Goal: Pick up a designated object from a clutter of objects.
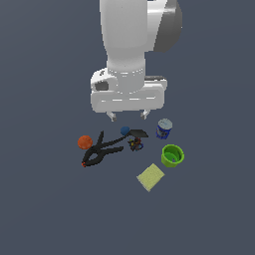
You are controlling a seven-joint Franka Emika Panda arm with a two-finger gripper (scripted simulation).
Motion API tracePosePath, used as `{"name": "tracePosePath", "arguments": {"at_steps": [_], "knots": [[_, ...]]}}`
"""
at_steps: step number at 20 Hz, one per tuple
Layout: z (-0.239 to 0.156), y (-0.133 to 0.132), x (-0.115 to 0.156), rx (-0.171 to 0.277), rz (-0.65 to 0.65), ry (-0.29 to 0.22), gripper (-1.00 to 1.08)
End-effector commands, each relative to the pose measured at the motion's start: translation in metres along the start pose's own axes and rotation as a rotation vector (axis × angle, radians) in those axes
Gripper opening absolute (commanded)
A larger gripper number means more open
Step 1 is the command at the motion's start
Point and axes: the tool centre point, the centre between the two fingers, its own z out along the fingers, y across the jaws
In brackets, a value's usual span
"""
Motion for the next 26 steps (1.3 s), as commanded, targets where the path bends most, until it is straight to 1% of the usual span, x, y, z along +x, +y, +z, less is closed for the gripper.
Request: {"name": "tracePosePath", "arguments": {"at_steps": [1,6,11,15,20,26], "knots": [[0.021,-0.002,-0.004,-0.005,-0.02,-0.009,1.0],[0.075,-0.01,-0.017,-0.017,-0.074,-0.031,1.0],[0.132,-0.019,-0.04,-0.025,-0.14,-0.057,1.0],[0.168,-0.026,-0.059,-0.027,-0.186,-0.073,1.0],[0.198,-0.032,-0.079,-0.025,-0.229,-0.088,1.0],[0.215,-0.036,-0.093,-0.023,-0.255,-0.097,1.0]]}}
